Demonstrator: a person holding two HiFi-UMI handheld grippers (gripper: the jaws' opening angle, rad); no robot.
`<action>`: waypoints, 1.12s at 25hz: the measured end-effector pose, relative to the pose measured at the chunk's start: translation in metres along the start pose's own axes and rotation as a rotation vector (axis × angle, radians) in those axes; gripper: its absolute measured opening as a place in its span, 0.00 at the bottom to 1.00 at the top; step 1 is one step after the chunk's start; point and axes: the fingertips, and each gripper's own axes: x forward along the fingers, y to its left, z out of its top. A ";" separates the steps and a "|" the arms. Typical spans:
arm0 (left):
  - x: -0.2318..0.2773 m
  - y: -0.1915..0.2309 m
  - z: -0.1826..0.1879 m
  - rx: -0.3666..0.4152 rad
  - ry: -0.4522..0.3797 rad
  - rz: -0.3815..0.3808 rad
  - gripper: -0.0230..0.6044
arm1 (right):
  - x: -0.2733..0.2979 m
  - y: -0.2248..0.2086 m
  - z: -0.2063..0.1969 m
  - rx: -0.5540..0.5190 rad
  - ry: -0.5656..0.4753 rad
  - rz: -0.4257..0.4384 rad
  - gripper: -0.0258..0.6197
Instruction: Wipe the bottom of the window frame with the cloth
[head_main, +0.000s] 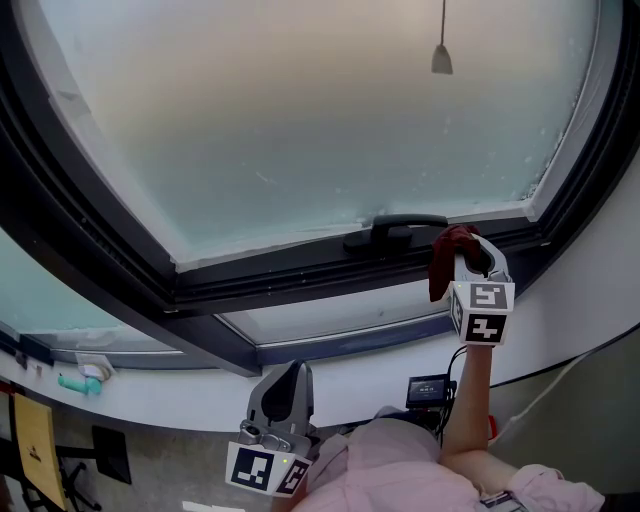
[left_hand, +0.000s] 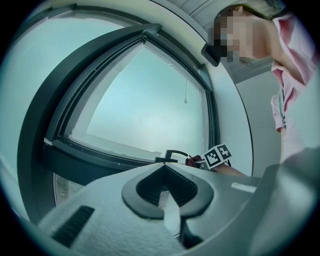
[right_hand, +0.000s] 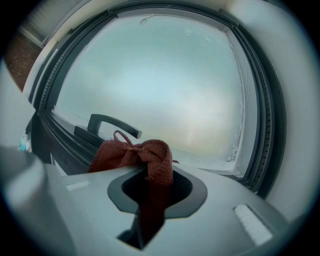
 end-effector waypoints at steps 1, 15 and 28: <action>0.001 0.000 0.000 0.000 0.001 0.000 0.04 | 0.000 -0.002 0.000 0.002 0.000 -0.003 0.14; 0.016 -0.008 -0.004 0.001 0.009 -0.019 0.04 | 0.004 -0.014 -0.002 0.016 0.013 0.006 0.14; 0.022 -0.002 -0.005 -0.005 0.012 -0.007 0.04 | 0.008 -0.029 -0.004 0.030 0.034 -0.024 0.14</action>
